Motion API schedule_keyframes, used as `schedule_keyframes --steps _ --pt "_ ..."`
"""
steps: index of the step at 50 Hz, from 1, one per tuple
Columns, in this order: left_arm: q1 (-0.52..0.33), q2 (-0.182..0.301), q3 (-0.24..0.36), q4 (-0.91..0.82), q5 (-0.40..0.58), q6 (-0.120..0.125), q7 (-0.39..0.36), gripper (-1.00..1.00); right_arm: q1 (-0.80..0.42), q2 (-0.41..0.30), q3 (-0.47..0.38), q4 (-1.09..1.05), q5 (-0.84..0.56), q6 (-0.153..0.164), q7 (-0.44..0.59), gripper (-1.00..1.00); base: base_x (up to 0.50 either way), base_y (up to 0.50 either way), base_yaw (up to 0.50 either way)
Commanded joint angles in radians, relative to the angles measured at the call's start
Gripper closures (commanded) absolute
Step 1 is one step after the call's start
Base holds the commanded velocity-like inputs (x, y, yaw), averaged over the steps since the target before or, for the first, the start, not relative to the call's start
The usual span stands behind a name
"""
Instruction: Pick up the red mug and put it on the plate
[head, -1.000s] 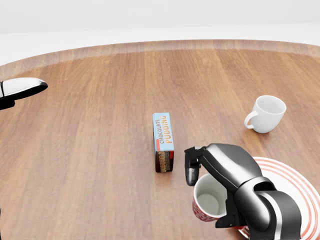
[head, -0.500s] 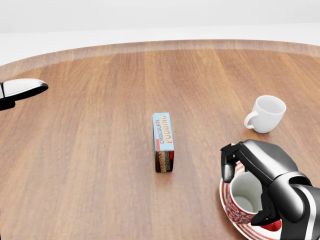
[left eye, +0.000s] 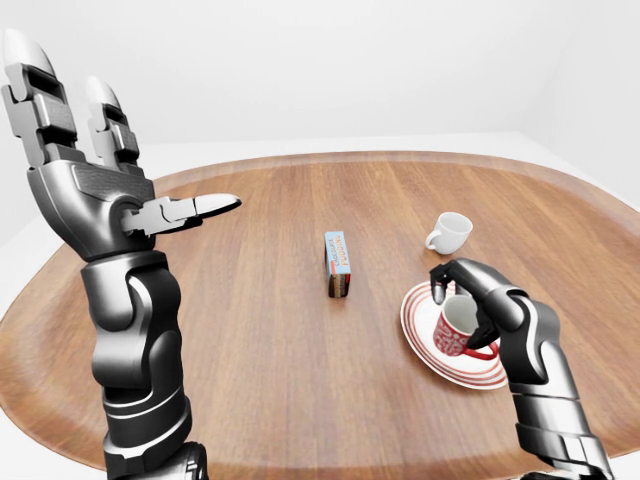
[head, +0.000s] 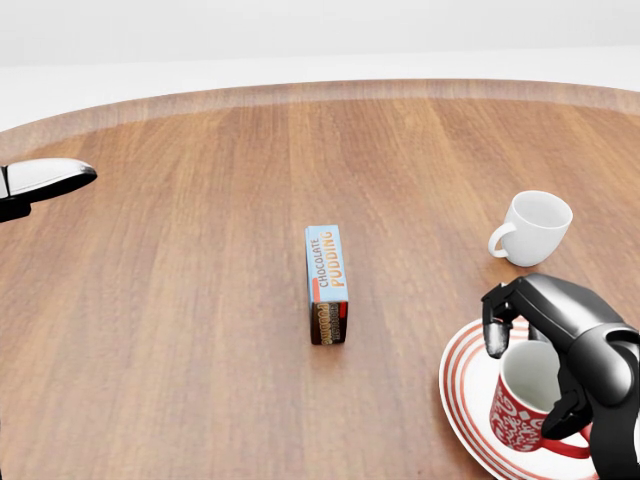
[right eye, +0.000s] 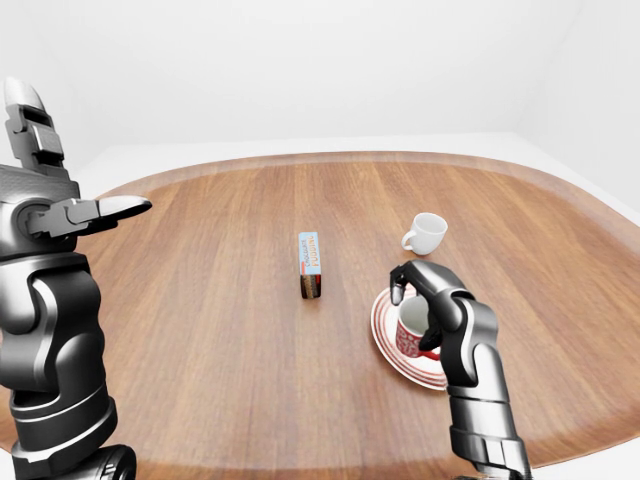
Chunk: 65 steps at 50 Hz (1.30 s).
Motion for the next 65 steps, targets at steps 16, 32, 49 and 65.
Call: schedule_keyframes --steps 16,32,49,65 --pt "0.001 0.000 0.000 0.007 0.004 0.000 -0.003 -1.00 -0.184 -0.092 0.039 0.434 0.030 0.000 -0.259 1.00 0.00 0.00 0.00" --pt "-0.005 0.003 0.003 0.016 0.001 0.000 -0.005 -1.00 -0.196 -0.083 0.063 0.560 0.041 0.000 -0.422 1.00 0.00 0.00 0.00" --pt "-0.006 0.006 0.003 0.022 0.003 0.000 -0.007 -1.00 -0.200 -0.073 0.076 0.571 0.031 0.000 -0.508 1.00 0.00 0.00 0.00" --pt "-0.001 0.008 0.007 0.033 0.007 0.000 -0.010 -1.00 -0.230 -0.059 0.094 0.640 0.006 0.000 -0.662 1.00 0.00 0.00 0.00"
